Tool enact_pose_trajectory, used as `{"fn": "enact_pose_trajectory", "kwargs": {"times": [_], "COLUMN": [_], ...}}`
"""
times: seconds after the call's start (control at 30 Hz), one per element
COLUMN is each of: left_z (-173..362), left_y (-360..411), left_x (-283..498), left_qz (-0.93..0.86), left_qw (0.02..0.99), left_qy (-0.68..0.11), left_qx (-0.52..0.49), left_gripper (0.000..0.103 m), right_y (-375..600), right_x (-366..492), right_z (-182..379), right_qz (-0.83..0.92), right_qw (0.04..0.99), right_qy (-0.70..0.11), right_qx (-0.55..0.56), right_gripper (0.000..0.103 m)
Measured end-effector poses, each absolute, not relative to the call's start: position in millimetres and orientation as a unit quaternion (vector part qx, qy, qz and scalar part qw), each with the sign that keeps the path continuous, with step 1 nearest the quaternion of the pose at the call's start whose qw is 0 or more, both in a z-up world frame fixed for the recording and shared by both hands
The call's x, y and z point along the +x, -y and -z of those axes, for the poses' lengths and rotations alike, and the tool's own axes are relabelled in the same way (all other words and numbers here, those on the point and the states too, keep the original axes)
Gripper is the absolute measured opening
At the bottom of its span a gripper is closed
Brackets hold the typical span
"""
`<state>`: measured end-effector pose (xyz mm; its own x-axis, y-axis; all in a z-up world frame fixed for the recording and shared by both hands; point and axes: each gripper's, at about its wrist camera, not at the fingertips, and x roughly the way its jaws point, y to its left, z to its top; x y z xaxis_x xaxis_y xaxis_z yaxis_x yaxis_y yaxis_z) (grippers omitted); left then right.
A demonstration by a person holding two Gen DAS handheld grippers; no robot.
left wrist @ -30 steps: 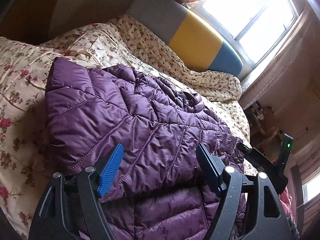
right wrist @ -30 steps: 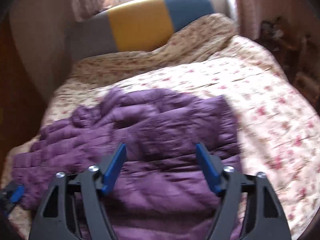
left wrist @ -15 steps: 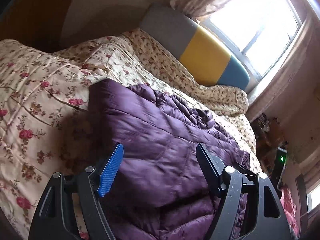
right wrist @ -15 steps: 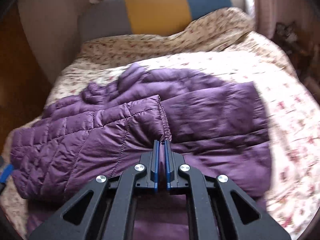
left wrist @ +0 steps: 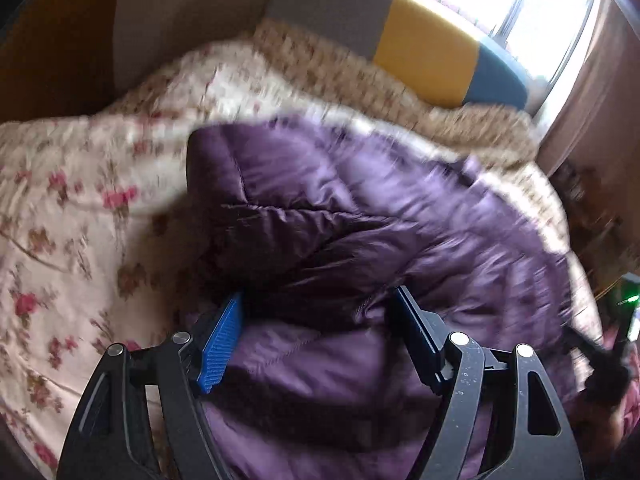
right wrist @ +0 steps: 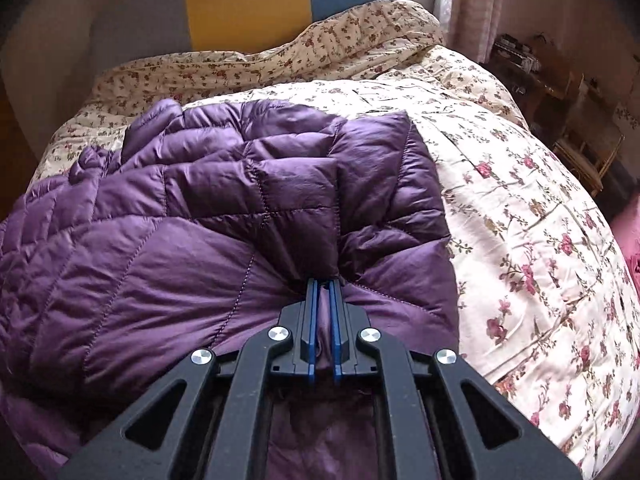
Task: Fold large clothes
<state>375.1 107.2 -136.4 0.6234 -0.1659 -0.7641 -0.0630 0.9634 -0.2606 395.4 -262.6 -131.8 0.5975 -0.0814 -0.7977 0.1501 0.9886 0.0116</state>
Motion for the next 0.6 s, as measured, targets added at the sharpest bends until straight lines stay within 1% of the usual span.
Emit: {"fn": "enact_pose_trajectory", "kwargs": {"times": [0.1,0.23,0.27,0.3,0.33,0.37,0.4,0.47,0.53,0.6], "left_z": [144,142,139,134,128,123,118,105,91,81], "left_y": [-99,-100,-100,-100,-101,-101,-101,-100,-94,-84], "left_x": [371,369,368,366,363,360,358,354,353,358], "left_qz": [0.016,0.012,0.007,0.003,-0.003,-0.010,-0.013,-0.010,0.000,0.014], "left_qw": [0.899,0.897,0.896,0.897,0.899,0.903,0.906,0.917,0.925,0.930], "left_qy": [-0.426,-0.428,-0.430,-0.429,-0.424,-0.417,-0.409,-0.386,-0.368,-0.359], "left_qx": [-0.101,-0.108,-0.109,-0.111,-0.110,-0.107,-0.105,-0.100,-0.090,-0.079], "left_gripper": [0.074,0.074,0.074,0.074,0.074,0.074,0.078,0.079,0.079,0.079], "right_y": [257,254,255,256,257,258,259,254,244,231], "right_x": [396,396,396,395,395,392,391,389,392,396], "right_z": [134,132,129,125,121,114,109,96,86,81], "right_qz": [0.067,0.068,0.069,0.072,0.072,0.071,0.071,0.056,0.035,0.015], "right_qw": [0.896,0.897,0.897,0.898,0.900,0.905,0.908,0.917,0.923,0.927], "right_qy": [-0.437,-0.437,-0.436,-0.434,-0.430,-0.419,-0.411,-0.394,-0.382,-0.373], "right_qx": [0.024,0.015,0.013,0.013,0.015,0.018,0.019,0.026,0.033,0.031], "right_gripper": [0.008,0.009,0.014,0.023,0.030,0.042,0.048,0.049,0.054,0.065]}}
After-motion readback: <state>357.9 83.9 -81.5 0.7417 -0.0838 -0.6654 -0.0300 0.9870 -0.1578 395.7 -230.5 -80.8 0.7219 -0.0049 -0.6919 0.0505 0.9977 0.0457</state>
